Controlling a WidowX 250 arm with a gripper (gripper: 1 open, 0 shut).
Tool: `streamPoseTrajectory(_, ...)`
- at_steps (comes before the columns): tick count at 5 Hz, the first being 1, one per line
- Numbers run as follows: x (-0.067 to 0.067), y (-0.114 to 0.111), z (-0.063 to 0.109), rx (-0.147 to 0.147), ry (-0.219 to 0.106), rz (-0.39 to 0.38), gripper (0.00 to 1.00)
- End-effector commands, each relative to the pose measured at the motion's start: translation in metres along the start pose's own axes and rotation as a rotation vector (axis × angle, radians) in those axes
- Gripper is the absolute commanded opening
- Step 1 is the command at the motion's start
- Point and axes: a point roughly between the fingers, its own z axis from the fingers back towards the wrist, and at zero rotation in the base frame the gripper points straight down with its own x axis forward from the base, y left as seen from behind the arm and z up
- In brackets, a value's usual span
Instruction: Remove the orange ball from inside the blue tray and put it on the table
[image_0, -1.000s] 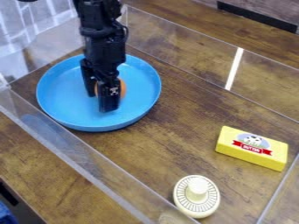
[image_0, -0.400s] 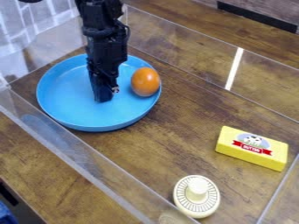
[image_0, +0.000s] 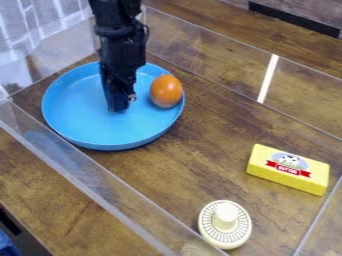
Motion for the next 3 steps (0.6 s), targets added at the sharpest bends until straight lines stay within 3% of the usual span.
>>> streamPoseTrajectory(1,0.016,0.01,0.051,0.096,-0.095,-0.002,0.0)
streamPoseTrajectory(2,0.025,0.016,0.076,0.135,-0.116,0.02,0.0)
streamPoseTrajectory(3,0.035,0.019,0.081,0.162,-0.129,-0.001,1.0)
